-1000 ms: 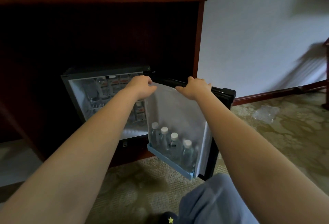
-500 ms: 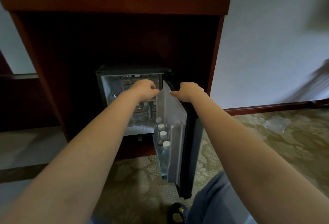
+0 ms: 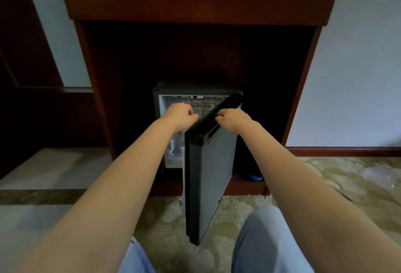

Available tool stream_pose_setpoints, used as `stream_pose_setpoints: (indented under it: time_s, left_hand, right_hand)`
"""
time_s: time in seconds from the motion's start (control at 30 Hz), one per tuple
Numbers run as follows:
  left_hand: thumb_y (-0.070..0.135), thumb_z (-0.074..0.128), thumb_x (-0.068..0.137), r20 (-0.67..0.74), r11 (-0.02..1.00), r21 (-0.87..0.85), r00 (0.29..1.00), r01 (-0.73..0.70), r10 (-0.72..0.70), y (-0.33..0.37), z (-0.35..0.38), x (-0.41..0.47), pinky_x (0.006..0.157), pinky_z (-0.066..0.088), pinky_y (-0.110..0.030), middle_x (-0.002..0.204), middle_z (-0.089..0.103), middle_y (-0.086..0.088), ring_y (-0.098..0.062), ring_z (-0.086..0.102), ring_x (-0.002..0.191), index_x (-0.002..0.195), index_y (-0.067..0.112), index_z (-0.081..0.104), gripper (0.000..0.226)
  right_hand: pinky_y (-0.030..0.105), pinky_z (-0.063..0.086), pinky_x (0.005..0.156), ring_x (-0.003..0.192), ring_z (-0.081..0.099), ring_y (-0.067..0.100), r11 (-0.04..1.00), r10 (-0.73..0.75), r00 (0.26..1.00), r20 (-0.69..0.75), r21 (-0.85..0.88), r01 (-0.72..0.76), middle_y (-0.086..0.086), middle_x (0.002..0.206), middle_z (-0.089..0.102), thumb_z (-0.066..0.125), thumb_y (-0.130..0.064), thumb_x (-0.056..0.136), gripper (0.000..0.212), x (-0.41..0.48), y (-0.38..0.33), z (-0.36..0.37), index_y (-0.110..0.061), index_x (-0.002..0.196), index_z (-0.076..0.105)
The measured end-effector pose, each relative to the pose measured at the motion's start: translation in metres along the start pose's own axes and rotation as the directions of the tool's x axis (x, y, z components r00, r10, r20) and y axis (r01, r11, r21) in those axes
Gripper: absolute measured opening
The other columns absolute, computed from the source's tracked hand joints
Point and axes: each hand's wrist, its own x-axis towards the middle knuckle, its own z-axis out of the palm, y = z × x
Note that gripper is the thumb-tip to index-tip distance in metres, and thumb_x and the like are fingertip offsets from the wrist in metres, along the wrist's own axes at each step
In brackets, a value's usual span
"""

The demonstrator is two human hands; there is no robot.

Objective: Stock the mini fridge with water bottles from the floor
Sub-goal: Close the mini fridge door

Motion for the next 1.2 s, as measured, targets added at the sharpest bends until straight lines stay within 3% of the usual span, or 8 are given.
stream_pose_setpoints:
  time_s: [0.17, 0.3, 0.47, 0.6, 0.73, 0.97, 1.1, 1.2]
  left_hand:
    - [0.033, 0.049, 0.095, -0.03, 0.998, 0.032, 0.998, 0.049, -0.048, -0.031, -0.008, 0.016, 0.091, 0.051, -0.039, 0.114, 0.063, -0.006, -0.022, 0.06, 0.104, 0.114, 0.014, 0.064, 0.031]
    - [0.034, 0.045, 0.097, 0.018, 0.985, 0.166, 0.998, 0.052, -0.056, -0.057, -0.006, 0.039, 0.086, 0.051, -0.038, 0.112, 0.062, -0.009, -0.025, 0.058, 0.101, 0.118, 0.012, 0.062, 0.035]
    - [0.036, 0.041, 0.096, 0.029, 0.963, 0.259, 0.996, 0.077, -0.088, -0.094, 0.005, 0.084, 0.088, 0.049, -0.04, 0.124, 0.056, -0.008, -0.027, 0.054, 0.109, 0.126, 0.015, 0.055, 0.039]
    - [0.037, 0.04, 0.097, -0.004, 0.938, 0.332, 0.994, 0.101, -0.106, -0.114, 0.013, 0.117, 0.104, 0.038, -0.047, 0.15, 0.032, -0.006, -0.027, 0.03, 0.137, 0.141, 0.012, 0.04, 0.051]
    - [0.031, 0.042, 0.096, -0.097, 0.948, 0.285, 0.989, 0.138, -0.115, -0.129, 0.018, 0.148, 0.108, 0.032, -0.047, 0.154, 0.027, -0.006, -0.024, 0.021, 0.143, 0.146, 0.01, 0.029, 0.056]
    - [0.027, 0.038, 0.099, -0.002, 0.959, 0.206, 0.98, 0.196, -0.2, -0.153, 0.022, 0.202, 0.111, 0.033, -0.037, 0.157, 0.02, -0.005, -0.025, 0.026, 0.141, 0.147, 0.009, 0.027, 0.053]
    - [0.025, 0.039, 0.097, -0.065, 0.955, 0.218, 0.979, 0.203, -0.193, -0.153, 0.018, 0.212, 0.099, 0.044, -0.035, 0.142, 0.044, -0.01, -0.028, 0.045, 0.126, 0.14, 0.01, 0.04, 0.046]
    - [0.026, 0.041, 0.096, -0.041, 0.954, 0.217, 0.978, 0.208, -0.204, -0.151, 0.018, 0.212, 0.099, 0.044, -0.037, 0.142, 0.042, -0.011, -0.028, 0.045, 0.126, 0.142, 0.011, 0.037, 0.049]
  right_hand:
    - [0.046, 0.029, 0.111, 0.136, 0.035, 0.031, 0.995, -0.066, 0.998, 0.02, -0.074, 0.067, 0.008, 0.147, 0.043, 0.035, -0.026, 0.098, 0.046, 0.03, -0.029, 0.01, -0.026, 0.143, 0.04]
    - [0.048, 0.016, 0.116, 0.134, 0.037, 0.03, 0.982, -0.104, 0.994, 0.031, -0.157, 0.107, 0.011, 0.14, 0.049, 0.037, -0.024, 0.096, 0.047, 0.06, -0.05, 0.018, -0.026, 0.143, 0.04]
    - [0.047, 0.013, 0.118, 0.135, 0.034, 0.03, 0.961, -0.16, 0.987, 0.02, -0.225, 0.161, 0.014, 0.137, 0.049, 0.039, -0.024, 0.095, 0.051, 0.098, -0.07, 0.025, -0.023, 0.145, 0.037]
    - [0.046, 0.012, 0.118, 0.14, 0.026, 0.029, 0.963, -0.182, 0.983, -0.009, -0.203, 0.176, 0.02, 0.139, 0.044, 0.043, -0.022, 0.092, 0.053, 0.129, -0.079, 0.036, -0.021, 0.144, 0.037]
    - [0.046, 0.009, 0.119, 0.139, 0.025, 0.028, 0.97, -0.185, 0.983, -0.015, -0.164, 0.18, 0.02, 0.137, 0.045, 0.044, -0.02, 0.09, 0.054, 0.165, -0.084, 0.044, -0.019, 0.143, 0.037]
    - [0.042, 0.004, 0.12, 0.143, 0.021, 0.021, 0.98, -0.179, 0.982, -0.057, -0.097, 0.173, 0.013, 0.135, 0.05, 0.047, -0.021, 0.092, 0.051, 0.212, -0.084, 0.053, -0.019, 0.142, 0.04]
    - [0.042, 0.004, 0.12, 0.147, 0.013, 0.018, 0.977, -0.196, 0.978, -0.068, -0.097, 0.189, 0.013, 0.145, 0.043, 0.047, -0.024, 0.092, 0.054, 0.225, -0.079, 0.054, -0.025, 0.145, 0.035]
    - [0.042, 0.005, 0.12, 0.145, 0.02, 0.022, 0.979, -0.183, 0.981, -0.065, -0.101, 0.176, 0.015, 0.147, 0.039, 0.047, -0.023, 0.092, 0.055, 0.226, -0.079, 0.053, -0.025, 0.145, 0.035]
